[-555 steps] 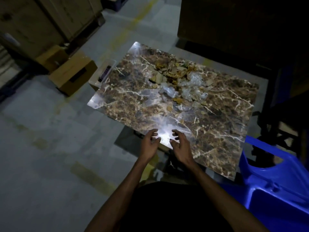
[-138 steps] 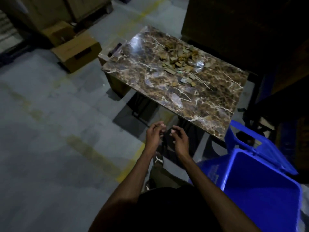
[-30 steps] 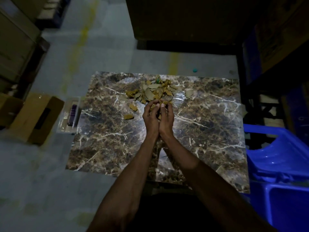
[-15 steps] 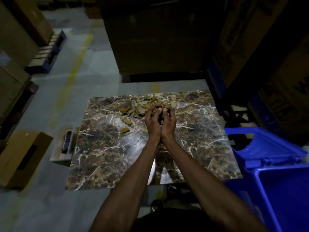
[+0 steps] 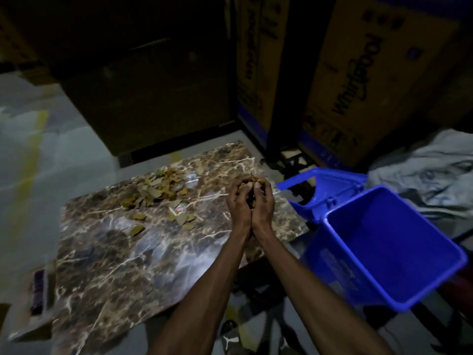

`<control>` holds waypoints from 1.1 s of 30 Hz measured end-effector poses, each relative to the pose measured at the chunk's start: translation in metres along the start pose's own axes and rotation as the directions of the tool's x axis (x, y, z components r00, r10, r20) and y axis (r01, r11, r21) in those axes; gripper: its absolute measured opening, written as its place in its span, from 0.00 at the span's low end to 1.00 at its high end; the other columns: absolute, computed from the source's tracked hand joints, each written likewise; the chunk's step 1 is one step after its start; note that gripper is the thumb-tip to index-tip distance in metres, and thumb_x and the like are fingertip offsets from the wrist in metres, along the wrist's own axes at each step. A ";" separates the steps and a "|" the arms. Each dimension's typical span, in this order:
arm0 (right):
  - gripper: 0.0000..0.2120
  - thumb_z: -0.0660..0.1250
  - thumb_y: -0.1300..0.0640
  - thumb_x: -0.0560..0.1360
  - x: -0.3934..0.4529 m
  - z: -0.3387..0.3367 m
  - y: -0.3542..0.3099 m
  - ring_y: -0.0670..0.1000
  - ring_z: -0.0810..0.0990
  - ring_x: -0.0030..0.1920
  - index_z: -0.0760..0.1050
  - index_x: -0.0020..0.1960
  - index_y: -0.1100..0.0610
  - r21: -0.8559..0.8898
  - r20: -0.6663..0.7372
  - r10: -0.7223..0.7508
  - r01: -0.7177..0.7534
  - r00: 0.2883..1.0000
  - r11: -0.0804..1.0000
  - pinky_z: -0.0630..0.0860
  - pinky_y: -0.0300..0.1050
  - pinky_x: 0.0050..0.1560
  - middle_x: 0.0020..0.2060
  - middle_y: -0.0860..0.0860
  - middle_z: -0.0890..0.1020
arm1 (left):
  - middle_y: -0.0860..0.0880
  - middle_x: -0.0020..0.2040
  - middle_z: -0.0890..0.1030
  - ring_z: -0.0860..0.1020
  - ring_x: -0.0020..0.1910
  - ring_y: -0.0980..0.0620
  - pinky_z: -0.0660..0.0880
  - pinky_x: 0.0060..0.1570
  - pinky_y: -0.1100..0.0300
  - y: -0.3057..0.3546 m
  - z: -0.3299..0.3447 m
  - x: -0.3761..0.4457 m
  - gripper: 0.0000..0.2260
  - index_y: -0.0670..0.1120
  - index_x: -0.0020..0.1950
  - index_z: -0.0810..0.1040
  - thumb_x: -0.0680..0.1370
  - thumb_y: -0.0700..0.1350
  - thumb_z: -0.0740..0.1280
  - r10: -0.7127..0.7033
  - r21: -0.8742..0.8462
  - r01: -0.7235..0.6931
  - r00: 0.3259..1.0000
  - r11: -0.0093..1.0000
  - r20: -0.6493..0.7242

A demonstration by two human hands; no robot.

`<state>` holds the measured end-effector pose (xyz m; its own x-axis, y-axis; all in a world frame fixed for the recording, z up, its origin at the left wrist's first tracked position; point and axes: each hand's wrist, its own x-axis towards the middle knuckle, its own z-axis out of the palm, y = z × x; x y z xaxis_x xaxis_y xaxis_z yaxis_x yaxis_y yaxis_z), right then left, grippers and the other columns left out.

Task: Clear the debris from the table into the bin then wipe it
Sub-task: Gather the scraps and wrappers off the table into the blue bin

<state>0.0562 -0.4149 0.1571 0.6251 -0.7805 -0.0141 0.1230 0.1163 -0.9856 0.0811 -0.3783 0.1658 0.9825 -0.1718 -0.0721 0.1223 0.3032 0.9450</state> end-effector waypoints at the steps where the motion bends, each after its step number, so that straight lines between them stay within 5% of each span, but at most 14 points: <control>1: 0.13 0.62 0.54 0.86 0.003 -0.016 -0.003 0.48 0.82 0.58 0.77 0.68 0.57 0.011 -0.027 -0.013 0.014 1.000 1.000 0.78 0.39 0.56 0.59 0.53 0.83 | 0.43 0.53 0.85 0.83 0.53 0.46 0.80 0.52 0.55 -0.004 0.014 -0.008 0.08 0.38 0.56 0.82 0.80 0.39 0.68 -0.005 0.009 0.005 1.000 1.000 0.016; 7: 0.09 0.63 0.59 0.85 0.015 -0.127 -0.030 0.43 0.83 0.54 0.78 0.63 0.58 0.064 -0.161 -0.048 0.059 0.986 0.996 0.78 0.38 0.57 0.55 0.49 0.84 | 0.45 0.47 0.83 0.82 0.43 0.59 0.77 0.47 0.67 -0.030 0.113 -0.071 0.07 0.32 0.56 0.79 0.80 0.30 0.65 -0.074 -0.004 0.075 0.989 0.997 0.127; 11: 0.09 0.64 0.58 0.84 0.022 -0.225 -0.035 0.50 0.83 0.58 0.79 0.62 0.59 0.046 -0.262 -0.060 0.074 0.963 0.996 0.79 0.45 0.61 0.57 0.53 0.84 | 0.46 0.47 0.83 0.82 0.42 0.63 0.75 0.45 0.70 -0.060 0.186 -0.132 0.08 0.32 0.57 0.78 0.80 0.29 0.64 -0.119 0.017 0.118 0.975 0.993 0.190; 16: 0.08 0.63 0.61 0.84 0.026 -0.332 -0.040 0.47 0.83 0.54 0.79 0.57 0.52 0.052 -0.331 -0.093 0.117 0.939 0.992 0.78 0.40 0.56 0.53 0.49 0.84 | 0.44 0.49 0.84 0.83 0.47 0.56 0.78 0.51 0.64 -0.105 0.257 -0.195 0.07 0.37 0.55 0.80 0.80 0.31 0.64 -0.188 0.008 0.194 0.940 0.981 0.285; 21: 0.09 0.63 0.61 0.84 0.031 -0.411 -0.036 0.51 0.83 0.57 0.79 0.61 0.60 0.107 -0.425 -0.045 0.099 0.904 0.989 0.78 0.45 0.60 0.56 0.53 0.84 | 0.44 0.48 0.83 0.83 0.45 0.57 0.77 0.48 0.65 -0.135 0.313 -0.240 0.08 0.35 0.56 0.79 0.80 0.30 0.62 -0.267 0.067 0.261 0.888 0.963 0.374; 33: 0.08 0.62 0.61 0.84 0.111 -0.526 -0.016 0.51 0.83 0.54 0.78 0.60 0.62 0.168 -0.609 0.106 -0.003 0.786 0.986 0.80 0.47 0.57 0.55 0.58 0.84 | 0.41 0.51 0.84 0.83 0.48 0.50 0.79 0.51 0.59 -0.235 0.431 -0.242 0.08 0.35 0.57 0.79 0.80 0.31 0.64 -0.422 0.175 0.387 0.778 0.905 0.466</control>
<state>-0.2815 -0.8261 0.0825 0.0351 -0.9752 -0.2186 0.2492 0.2203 -0.9431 -0.2457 -0.8125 0.0986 0.6470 -0.6981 -0.3065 0.4664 0.0443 0.8835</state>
